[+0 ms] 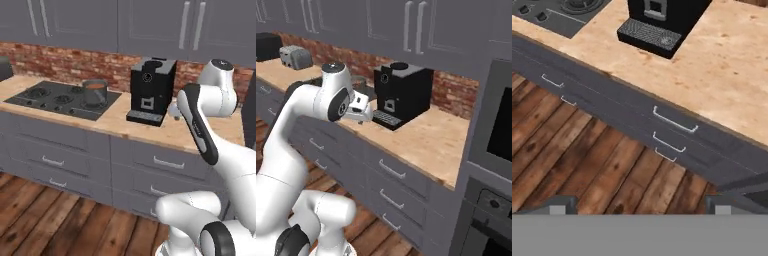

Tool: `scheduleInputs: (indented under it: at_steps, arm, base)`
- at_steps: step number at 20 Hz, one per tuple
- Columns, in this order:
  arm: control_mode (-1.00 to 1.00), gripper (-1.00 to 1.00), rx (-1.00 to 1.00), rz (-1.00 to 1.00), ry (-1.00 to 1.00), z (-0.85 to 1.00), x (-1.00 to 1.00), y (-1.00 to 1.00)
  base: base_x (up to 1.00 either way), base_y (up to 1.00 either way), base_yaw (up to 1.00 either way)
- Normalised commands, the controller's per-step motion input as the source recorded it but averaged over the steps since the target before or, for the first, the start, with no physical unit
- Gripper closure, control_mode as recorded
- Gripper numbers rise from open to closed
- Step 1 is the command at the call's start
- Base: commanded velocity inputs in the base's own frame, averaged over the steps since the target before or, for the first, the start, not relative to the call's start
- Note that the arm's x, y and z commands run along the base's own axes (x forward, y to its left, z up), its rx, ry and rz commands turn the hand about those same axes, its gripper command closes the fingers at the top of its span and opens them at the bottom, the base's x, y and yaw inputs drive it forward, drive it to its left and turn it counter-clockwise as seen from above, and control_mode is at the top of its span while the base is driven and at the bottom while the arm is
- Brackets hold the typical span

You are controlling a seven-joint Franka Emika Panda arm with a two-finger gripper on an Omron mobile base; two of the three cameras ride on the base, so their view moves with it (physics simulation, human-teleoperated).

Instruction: Retrieve the chicken drumstick from the fridge and place it on the saucepan with marinade on the stove.

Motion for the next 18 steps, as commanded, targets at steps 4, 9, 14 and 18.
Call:
scheduleInputs:
  at_steps: [4,9,14,18]
  arm:
    - [1.0,-1.0,0.0,0.0,0.0,0.0,0.0,0.0]
    - [1.0,-1.0,0.0,0.0,0.0,0.0,0.0,0.0]
    - [1.0,-1.0,0.0,0.0,0.0,0.0,0.0,0.0]
    - [1.0,-1.0,0.0,0.0,0.0,0.0,0.0,0.0]
  base:
    - [-0.01,0.0,1.0]
    - [0.01,0.0,0.95]
    - [0.42,-0.07,0.6]
    - [1.0,0.08,0.2]
